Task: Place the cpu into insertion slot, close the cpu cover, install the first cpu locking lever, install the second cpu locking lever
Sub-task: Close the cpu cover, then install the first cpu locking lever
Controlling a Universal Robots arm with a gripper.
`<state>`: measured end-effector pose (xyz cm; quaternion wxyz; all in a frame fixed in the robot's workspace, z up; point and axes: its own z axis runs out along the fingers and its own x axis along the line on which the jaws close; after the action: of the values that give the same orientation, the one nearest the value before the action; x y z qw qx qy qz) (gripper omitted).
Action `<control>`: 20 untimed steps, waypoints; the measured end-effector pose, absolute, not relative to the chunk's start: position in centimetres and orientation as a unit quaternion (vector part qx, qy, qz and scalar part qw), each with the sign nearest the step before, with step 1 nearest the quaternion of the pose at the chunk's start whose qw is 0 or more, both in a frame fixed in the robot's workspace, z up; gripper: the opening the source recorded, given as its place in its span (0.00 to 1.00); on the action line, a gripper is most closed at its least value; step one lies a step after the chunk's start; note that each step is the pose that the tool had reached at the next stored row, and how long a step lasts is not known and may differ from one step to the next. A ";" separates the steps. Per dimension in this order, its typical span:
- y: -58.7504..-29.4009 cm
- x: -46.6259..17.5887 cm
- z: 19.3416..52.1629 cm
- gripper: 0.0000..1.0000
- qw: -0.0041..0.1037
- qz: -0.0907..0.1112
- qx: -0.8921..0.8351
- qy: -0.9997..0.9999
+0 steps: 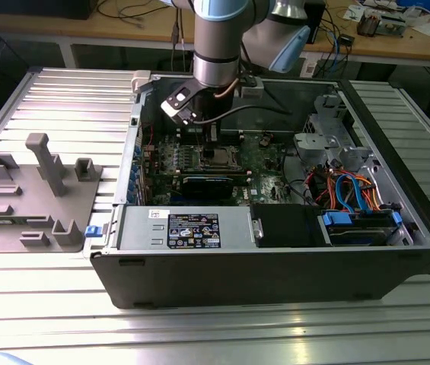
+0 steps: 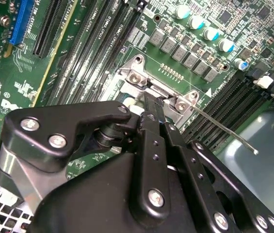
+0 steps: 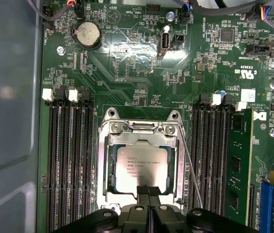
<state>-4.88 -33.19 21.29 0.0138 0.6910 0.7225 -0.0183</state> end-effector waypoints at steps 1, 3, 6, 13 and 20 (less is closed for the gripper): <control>-33.2 -4.9 21.3 0.11 0.014 -0.018 0.691 0.722; -33.2 -4.4 21.3 0.11 0.014 -0.018 0.691 0.722; -33.2 -3.5 21.3 0.11 0.014 -0.018 0.691 0.722; -33.2 -2.8 21.3 0.11 0.014 -0.018 0.691 0.722; -33.2 -2.8 21.3 0.11 0.014 -0.018 0.691 0.722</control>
<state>-2.79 -33.19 21.28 0.0138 0.6910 0.7225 -0.0183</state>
